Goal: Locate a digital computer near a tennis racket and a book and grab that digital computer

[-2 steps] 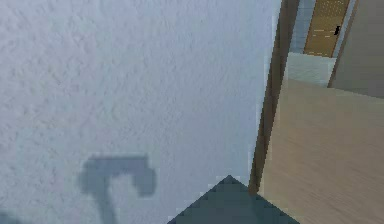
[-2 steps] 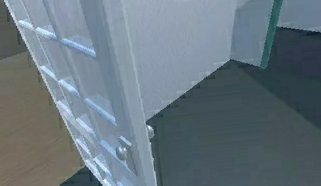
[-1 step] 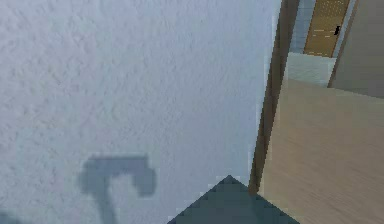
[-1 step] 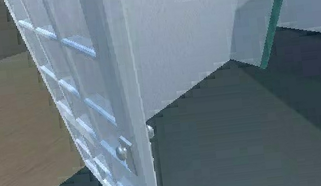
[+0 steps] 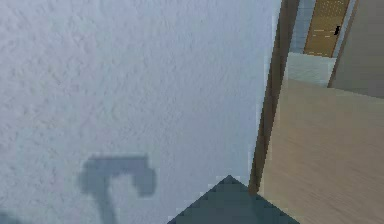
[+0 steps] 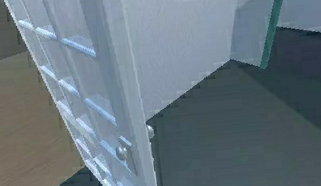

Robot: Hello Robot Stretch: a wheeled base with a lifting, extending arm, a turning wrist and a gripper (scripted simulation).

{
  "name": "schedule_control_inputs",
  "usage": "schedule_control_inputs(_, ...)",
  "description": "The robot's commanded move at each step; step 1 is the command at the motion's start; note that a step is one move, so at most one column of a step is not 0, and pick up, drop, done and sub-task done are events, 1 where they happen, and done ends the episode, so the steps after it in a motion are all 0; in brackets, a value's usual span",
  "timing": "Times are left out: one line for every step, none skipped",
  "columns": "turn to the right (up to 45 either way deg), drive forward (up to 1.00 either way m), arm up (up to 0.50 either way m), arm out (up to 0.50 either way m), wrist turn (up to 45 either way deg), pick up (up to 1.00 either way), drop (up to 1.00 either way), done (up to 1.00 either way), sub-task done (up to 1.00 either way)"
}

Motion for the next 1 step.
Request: schedule_control_inputs(45.0, 0.0, 0.0, 0.0, 0.0, 0.0, 0.0, 0.0, 0.0)
